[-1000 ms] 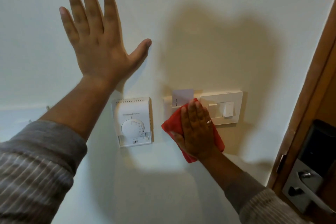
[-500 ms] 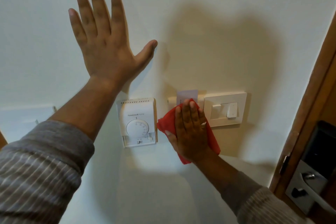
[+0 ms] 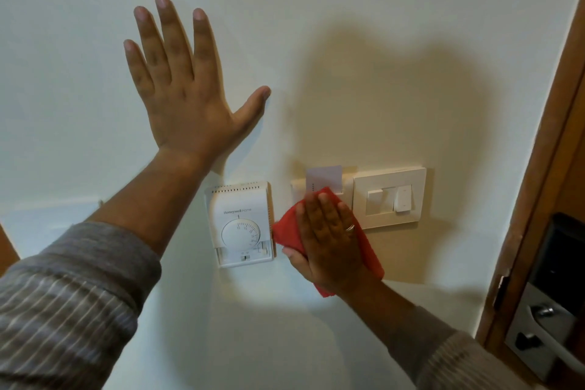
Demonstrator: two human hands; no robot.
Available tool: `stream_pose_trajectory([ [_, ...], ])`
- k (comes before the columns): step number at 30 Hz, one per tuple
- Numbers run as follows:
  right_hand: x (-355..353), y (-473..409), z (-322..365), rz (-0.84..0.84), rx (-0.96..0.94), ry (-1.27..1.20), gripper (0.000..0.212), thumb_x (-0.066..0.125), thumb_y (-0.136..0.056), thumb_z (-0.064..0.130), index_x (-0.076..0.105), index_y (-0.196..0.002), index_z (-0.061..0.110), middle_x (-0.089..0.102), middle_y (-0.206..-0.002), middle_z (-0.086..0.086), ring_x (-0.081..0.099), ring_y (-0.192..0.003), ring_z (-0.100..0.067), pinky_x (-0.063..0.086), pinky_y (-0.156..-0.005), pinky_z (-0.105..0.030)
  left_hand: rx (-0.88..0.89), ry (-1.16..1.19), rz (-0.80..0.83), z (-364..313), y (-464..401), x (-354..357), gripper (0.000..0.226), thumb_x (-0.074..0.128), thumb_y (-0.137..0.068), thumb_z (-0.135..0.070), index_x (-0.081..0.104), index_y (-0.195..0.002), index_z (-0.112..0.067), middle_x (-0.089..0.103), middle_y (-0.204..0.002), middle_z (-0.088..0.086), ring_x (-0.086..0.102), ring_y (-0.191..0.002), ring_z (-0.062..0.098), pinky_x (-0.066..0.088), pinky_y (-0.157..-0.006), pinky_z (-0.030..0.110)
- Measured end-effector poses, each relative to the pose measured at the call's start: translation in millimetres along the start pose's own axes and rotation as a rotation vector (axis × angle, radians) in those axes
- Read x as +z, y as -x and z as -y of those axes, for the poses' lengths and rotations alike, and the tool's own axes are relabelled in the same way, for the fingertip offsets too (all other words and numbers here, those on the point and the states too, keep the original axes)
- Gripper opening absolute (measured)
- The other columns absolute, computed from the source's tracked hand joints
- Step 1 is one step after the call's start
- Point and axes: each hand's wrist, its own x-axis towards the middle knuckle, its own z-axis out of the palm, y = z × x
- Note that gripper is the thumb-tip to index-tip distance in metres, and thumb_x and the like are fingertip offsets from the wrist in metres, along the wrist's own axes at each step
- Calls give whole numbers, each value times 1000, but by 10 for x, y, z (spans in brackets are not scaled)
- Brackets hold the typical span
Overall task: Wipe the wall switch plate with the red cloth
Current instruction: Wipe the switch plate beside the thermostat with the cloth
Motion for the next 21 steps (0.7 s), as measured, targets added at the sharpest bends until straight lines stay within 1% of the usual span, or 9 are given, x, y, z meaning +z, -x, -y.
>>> stream_pose_trajectory([
  [2,-58,13,-199,47,-292,73,80,47,-96,56,19,-153,8,15,-162,-13,4,-152,-31,4,-123,-46,3,5,2,3,-1,-10,108,35,-89,-86,21,-160,-5,20,-163,35,18,-150,57,12,-121,66],
  [4,-117,-9,-410,62,-425,111,79,47,-96,57,21,-152,8,19,-160,-12,4,-152,-30,6,-123,-44,4,2,6,9,-2,-11,108,35,-89,-86,21,-160,-5,20,-163,35,18,-150,56,12,-121,66],
  [5,-126,-21,-438,41,-378,104,80,46,-96,57,18,-153,8,14,-162,-13,4,-152,-30,7,-123,-44,4,1,6,7,-4,-8,108,35,-89,-86,21,-160,-5,20,-163,35,18,-150,56,12,-121,66],
  [9,-39,4,-90,-28,65,12,87,43,-96,59,6,-155,6,-6,-164,-13,2,-151,-33,6,-123,-48,0,1,15,5,-2,-13,108,34,-89,-86,20,-160,-6,20,-163,34,17,-150,56,12,-121,66],
  [11,-3,74,-52,-6,21,9,90,42,-95,62,5,-155,6,-6,-164,-14,2,-151,-33,5,-123,-49,2,9,27,3,1,-27,108,33,-89,-86,18,-160,-6,18,-164,34,16,-151,56,11,-122,66],
  [13,-43,132,-256,28,-197,69,87,40,-96,61,5,-155,7,-6,-164,-14,1,-152,-32,5,-123,-47,3,14,35,6,1,-37,109,32,-89,-86,18,-161,-6,17,-164,34,15,-151,56,11,-122,66],
  [15,-86,146,-450,44,-290,100,85,40,-97,59,6,-155,6,-6,-164,-14,2,-152,-31,4,-123,-45,2,10,37,10,-1,-46,109,32,-89,-87,18,-161,-6,17,-165,34,15,-151,55,11,-122,66],
  [19,-25,116,-242,-19,-6,49,83,38,-99,55,4,-154,3,-7,-164,-16,0,-151,-34,4,-123,-46,0,13,29,6,-7,-29,109,32,-89,-87,18,-161,-6,17,-164,34,15,-151,56,11,-122,67],
  [21,4,110,-145,-24,34,48,86,38,-98,57,3,-154,3,-7,-164,-15,-1,-151,-34,4,-123,-47,0,8,20,5,-3,-13,108,33,-89,-87,18,-161,-7,18,-164,34,16,-151,56,11,-121,66],
])
